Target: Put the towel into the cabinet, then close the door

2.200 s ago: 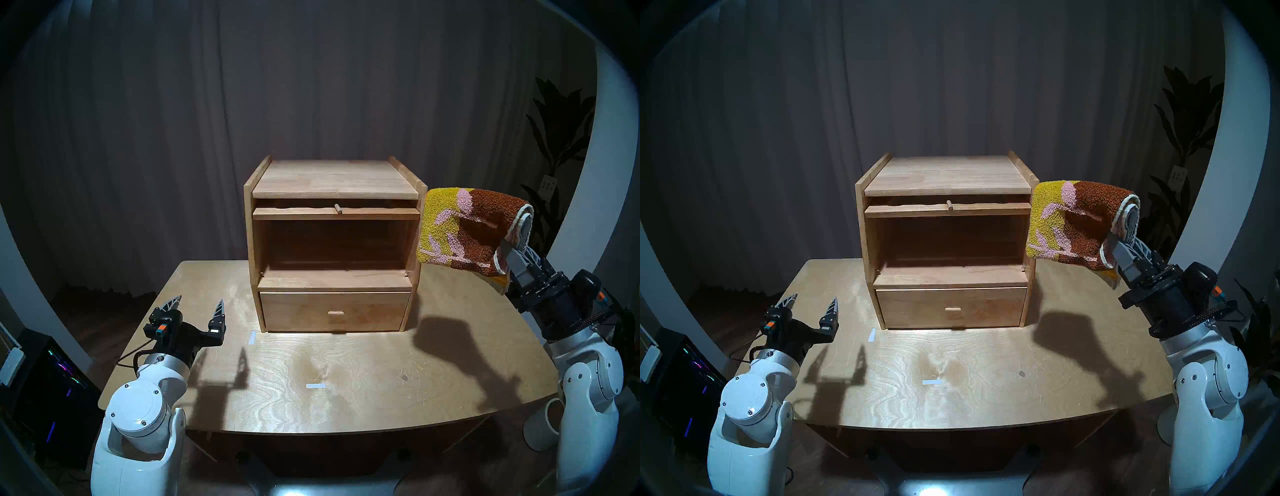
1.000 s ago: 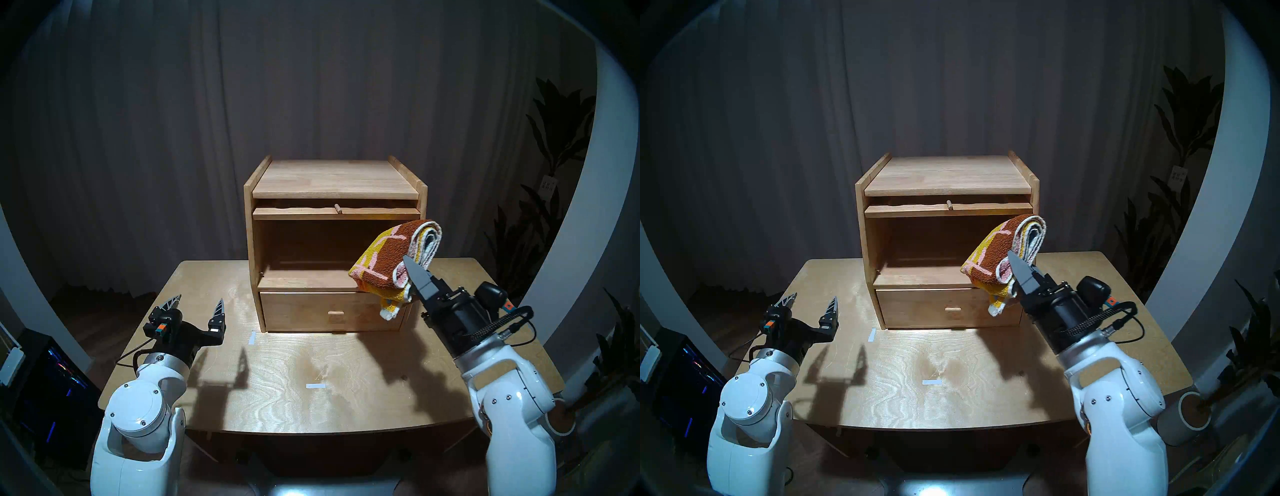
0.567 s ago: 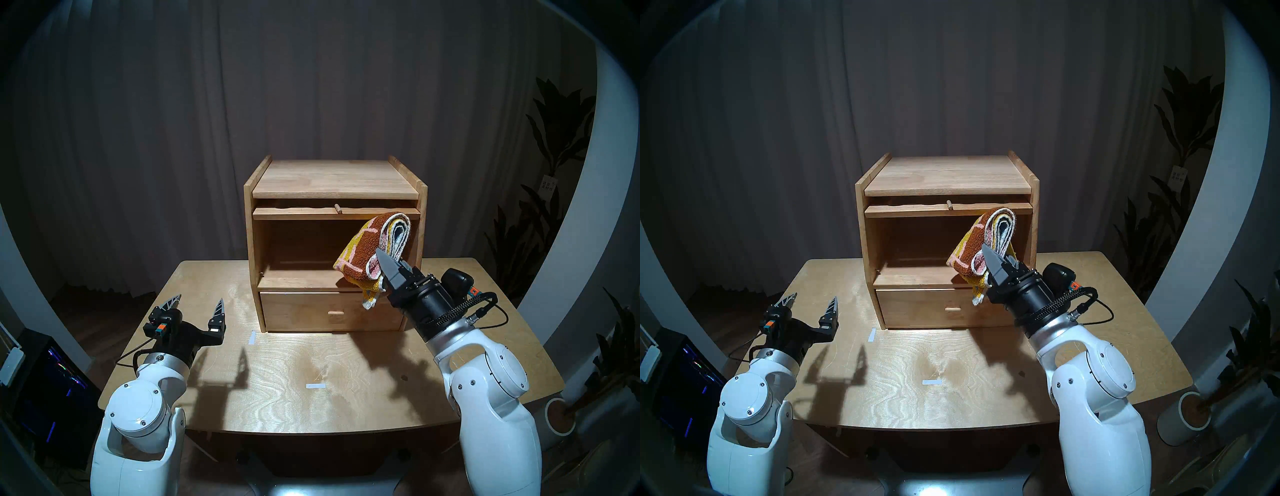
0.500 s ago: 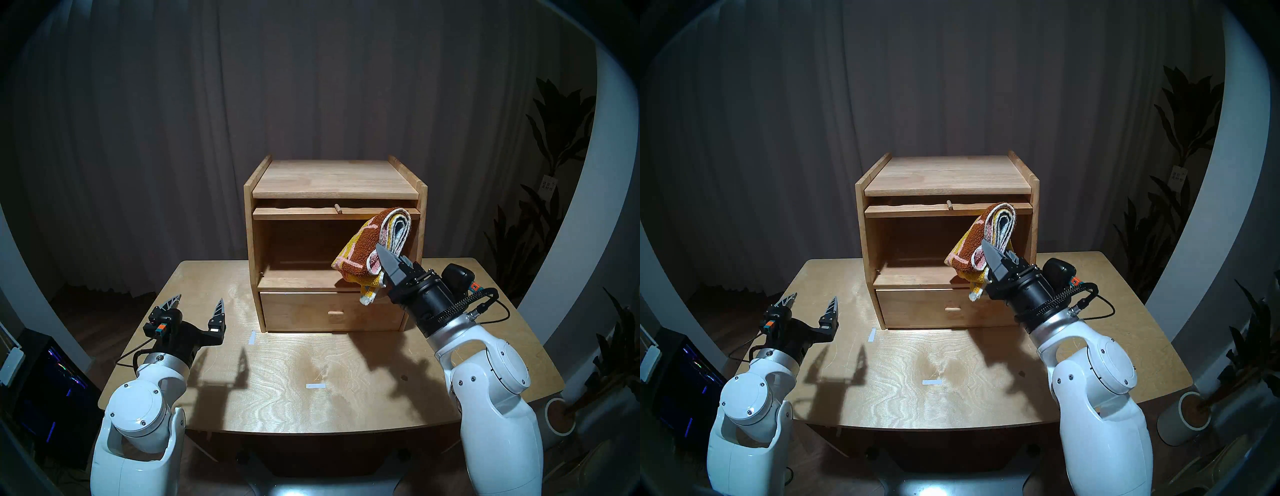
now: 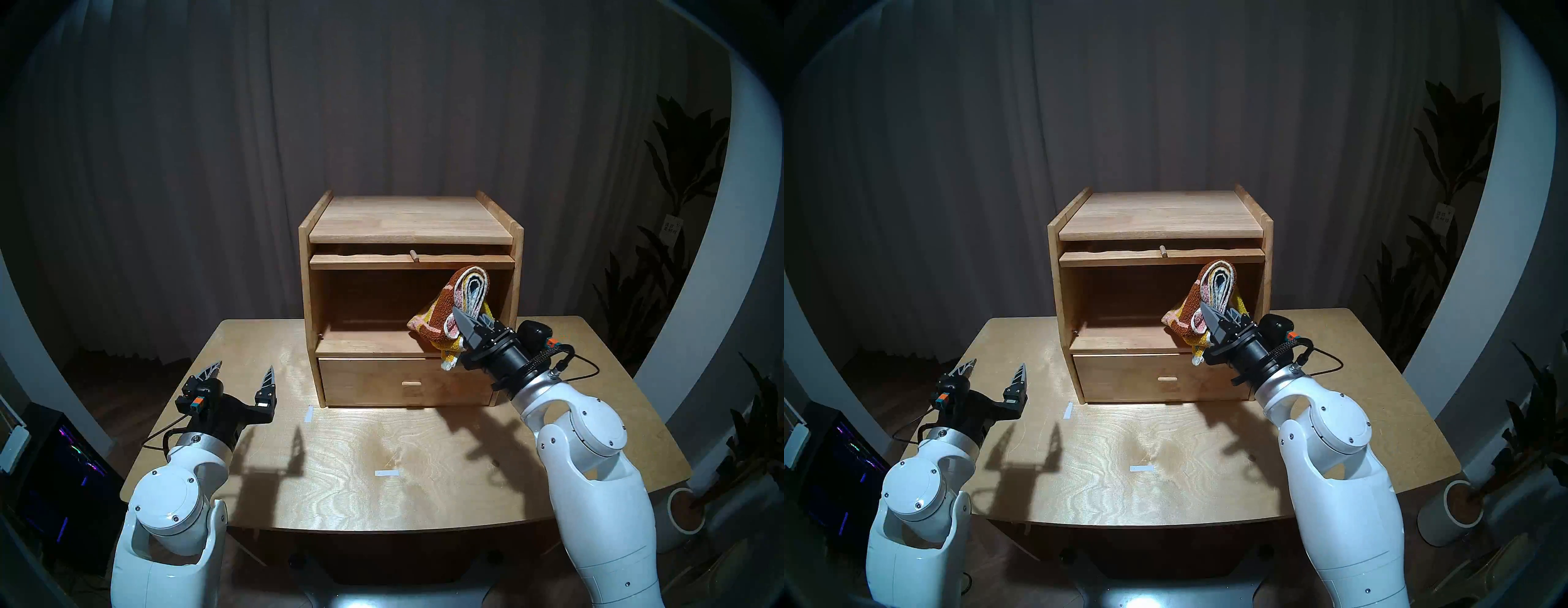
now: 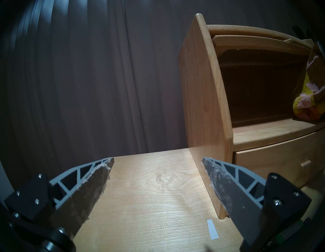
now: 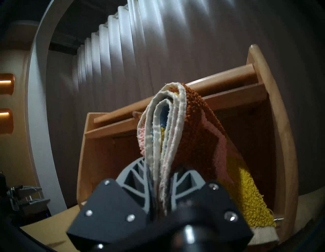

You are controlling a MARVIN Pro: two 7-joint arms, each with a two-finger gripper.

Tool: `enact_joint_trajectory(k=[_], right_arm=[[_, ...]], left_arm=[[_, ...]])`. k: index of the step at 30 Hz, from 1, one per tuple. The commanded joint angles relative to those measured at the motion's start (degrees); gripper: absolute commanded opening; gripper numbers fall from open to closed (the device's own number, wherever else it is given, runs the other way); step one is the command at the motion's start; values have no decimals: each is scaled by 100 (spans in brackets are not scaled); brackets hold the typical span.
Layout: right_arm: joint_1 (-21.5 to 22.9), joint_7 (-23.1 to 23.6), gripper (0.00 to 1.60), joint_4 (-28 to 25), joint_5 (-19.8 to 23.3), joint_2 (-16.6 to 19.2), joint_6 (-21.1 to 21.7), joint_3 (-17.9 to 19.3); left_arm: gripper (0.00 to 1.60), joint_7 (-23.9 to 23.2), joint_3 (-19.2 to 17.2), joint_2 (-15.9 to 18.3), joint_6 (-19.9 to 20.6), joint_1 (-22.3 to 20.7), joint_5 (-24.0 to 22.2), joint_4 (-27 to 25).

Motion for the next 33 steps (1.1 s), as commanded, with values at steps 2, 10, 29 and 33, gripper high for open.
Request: enact_joint_trajectory(k=[2,10,29,33], right_arm=[[702,-3,0,506,-395,-159,-415,-220],[1109,-369,0,353,-619,-547,24,-334],[2100,-1828,0,1779,-918,-1294,601,-582],[2401,-1934,0,2321,-1072,-1307,301,-720]], left_arm=[[160,-1,10,-7,-27,-21,-9,-129],[160,-2,10,-5,-27,-25,-8,-120],[160,0,9,-11,-23,-9,-11,-149],[160,1,9,-11,-22,-7,-13,-151]])
